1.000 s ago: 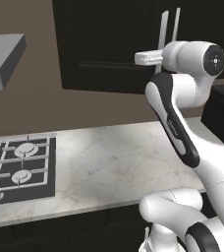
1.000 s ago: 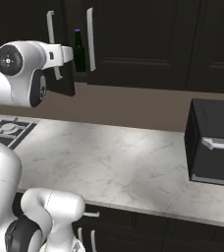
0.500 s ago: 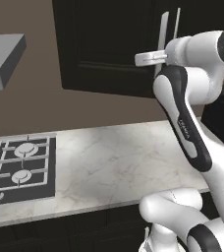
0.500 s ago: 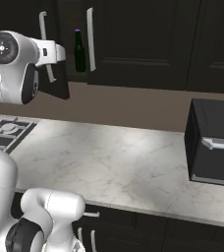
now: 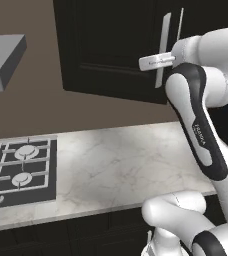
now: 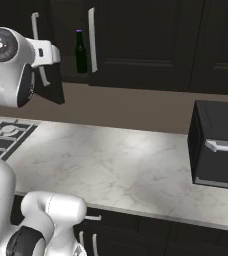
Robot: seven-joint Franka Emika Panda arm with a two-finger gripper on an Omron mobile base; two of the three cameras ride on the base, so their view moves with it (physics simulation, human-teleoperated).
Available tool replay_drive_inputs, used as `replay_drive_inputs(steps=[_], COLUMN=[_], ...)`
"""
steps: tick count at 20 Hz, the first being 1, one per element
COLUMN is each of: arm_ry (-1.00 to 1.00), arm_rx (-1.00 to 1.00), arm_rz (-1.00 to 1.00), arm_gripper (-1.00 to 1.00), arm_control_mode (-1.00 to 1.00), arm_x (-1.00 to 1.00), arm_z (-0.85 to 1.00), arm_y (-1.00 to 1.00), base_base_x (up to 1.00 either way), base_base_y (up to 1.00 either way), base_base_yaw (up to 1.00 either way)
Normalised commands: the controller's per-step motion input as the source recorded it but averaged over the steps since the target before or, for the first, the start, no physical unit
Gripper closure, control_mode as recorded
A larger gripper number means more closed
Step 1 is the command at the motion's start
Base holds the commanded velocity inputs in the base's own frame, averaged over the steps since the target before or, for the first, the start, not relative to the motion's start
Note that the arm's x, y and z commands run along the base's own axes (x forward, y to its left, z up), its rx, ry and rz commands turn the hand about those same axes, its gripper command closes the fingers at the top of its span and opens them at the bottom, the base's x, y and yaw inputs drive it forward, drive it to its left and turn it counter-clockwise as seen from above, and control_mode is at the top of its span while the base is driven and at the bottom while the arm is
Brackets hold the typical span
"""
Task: Get the candle and the beer from the cabinet and move them to the dining counter.
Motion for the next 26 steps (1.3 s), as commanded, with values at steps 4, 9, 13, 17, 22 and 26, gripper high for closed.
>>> replay_drive_inputs(steps=[4, 9, 13, 17, 22, 26], arm_ry=[0.00, 0.00, 0.00, 0.00, 0.01, 0.02], arm_rx=[-0.01, -0.03, -0.02, -0.01, 0.00, 0.00], arm_rz=[0.08, 0.06, 0.06, 0.05, 0.05, 0.04], arm_gripper=[1.00, 1.00, 1.00, 1.00, 1.00, 1.00], arm_control_mode=[-1.00, -1.00, -1.00, -1.00, -1.00, -1.00], arm_x=[-0.35, -0.36, -0.34, -0.30, -0.23, -0.13], arm_z=[-0.10, -0.12, -0.10, -0.09, -0.07, -0.09], arm_y=[0.54, 0.55, 0.53, 0.50, 0.49, 0.44], base_base_x=[0.00, 0.00, 0.00, 0.00, 0.00, 0.00], base_base_y=[0.00, 0.00, 0.00, 0.00, 0.00, 0.00], base_base_yaw=[0.00, 0.00, 0.00, 0.00, 0.00, 0.00])
